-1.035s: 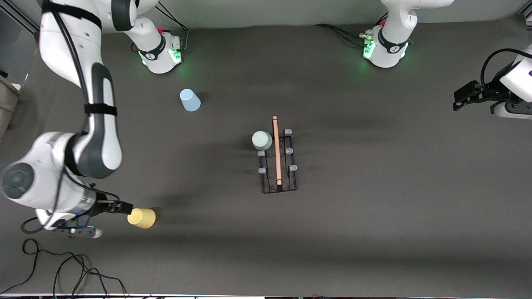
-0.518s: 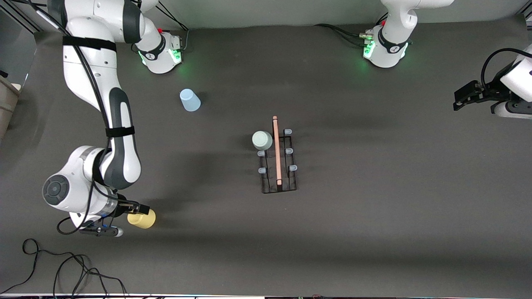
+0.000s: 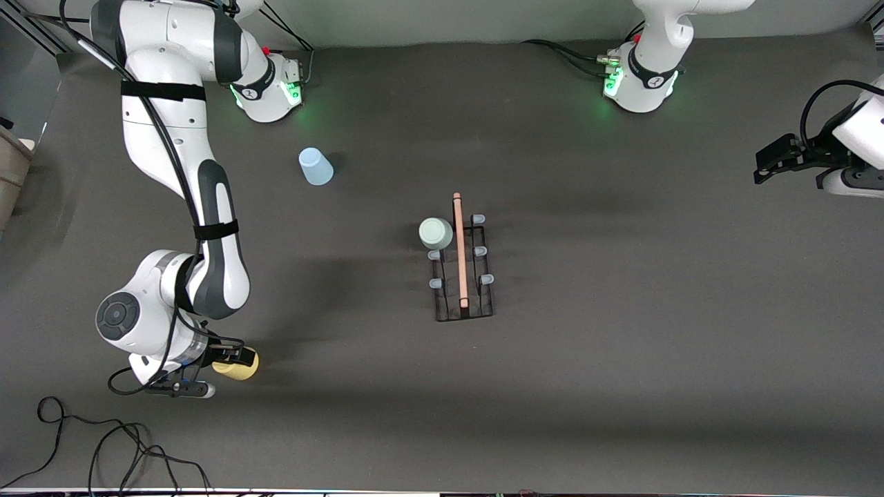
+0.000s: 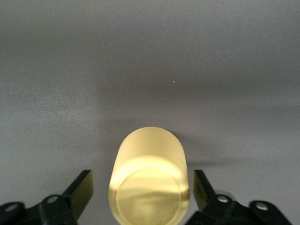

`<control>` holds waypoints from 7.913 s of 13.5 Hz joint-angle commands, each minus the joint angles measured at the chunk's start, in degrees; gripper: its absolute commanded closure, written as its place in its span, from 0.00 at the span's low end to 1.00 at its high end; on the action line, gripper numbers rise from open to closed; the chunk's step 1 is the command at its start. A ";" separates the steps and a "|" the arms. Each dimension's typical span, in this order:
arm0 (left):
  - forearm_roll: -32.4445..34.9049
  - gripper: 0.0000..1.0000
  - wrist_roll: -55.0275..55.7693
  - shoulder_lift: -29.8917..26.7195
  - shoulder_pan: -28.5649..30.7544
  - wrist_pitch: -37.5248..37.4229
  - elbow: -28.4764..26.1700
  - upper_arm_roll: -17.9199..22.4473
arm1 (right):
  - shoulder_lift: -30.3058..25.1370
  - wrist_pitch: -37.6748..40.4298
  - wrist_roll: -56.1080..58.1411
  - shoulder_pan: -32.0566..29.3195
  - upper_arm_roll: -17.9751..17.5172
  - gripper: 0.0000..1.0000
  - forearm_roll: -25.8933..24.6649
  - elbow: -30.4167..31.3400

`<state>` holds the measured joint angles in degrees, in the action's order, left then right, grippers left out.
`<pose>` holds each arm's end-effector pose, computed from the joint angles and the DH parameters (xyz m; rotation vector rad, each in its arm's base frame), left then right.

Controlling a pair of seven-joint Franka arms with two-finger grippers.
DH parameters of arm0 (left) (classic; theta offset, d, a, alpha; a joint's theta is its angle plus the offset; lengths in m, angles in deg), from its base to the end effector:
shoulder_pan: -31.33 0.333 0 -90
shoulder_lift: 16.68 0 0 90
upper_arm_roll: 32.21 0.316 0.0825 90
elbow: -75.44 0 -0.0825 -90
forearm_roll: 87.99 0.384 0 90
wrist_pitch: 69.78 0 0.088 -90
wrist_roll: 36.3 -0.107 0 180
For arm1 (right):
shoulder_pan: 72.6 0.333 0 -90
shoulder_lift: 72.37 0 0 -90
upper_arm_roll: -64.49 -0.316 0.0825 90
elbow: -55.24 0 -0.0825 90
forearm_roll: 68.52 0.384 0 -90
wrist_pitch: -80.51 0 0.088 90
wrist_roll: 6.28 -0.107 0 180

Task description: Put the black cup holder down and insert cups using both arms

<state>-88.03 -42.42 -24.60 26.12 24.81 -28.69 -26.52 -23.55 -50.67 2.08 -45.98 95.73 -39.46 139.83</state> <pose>0.5139 0.0072 0.5880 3.1214 -0.1554 -0.0439 0.7245 0.0285 0.2274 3.1228 -0.1250 0.1583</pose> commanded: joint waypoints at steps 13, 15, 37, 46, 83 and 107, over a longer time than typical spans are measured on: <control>-0.05 0.00 -0.82 0.27 0.03 -0.63 0.86 0.29 | -27.27 34.92 -11.93 5.17 3.91 1.00 -18.68 -3.20; -0.05 0.00 -0.73 0.27 0.03 -0.72 0.86 0.29 | -27.72 38.70 -22.97 7.21 3.75 1.00 -18.77 -5.57; -0.05 0.00 -0.91 0.27 0.12 -0.28 0.86 0.37 | -3.92 26.68 -107.50 22.42 -11.02 1.00 -12.71 -26.24; -0.05 0.00 -0.91 0.27 0.03 -0.11 0.86 0.37 | 2.32 19.92 -107.50 22.60 -11.20 1.00 -12.71 -25.88; -0.40 0.00 -0.21 1.76 -0.06 -0.55 2.70 0.46 | -47.85 43.82 -7.50 -27.85 -30.98 0.00 -28.70 1.10; 0.48 0.00 -0.73 1.94 -0.50 -3.00 4.37 0.20 | -47.59 39.51 -5.72 -24.95 -27.02 0.00 -27.21 5.32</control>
<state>-88.01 -42.40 -23.11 26.16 24.15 -26.46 -26.47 -70.58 -10.50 -4.73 -71.63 68.01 -67.25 144.80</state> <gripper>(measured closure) 0.000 0.000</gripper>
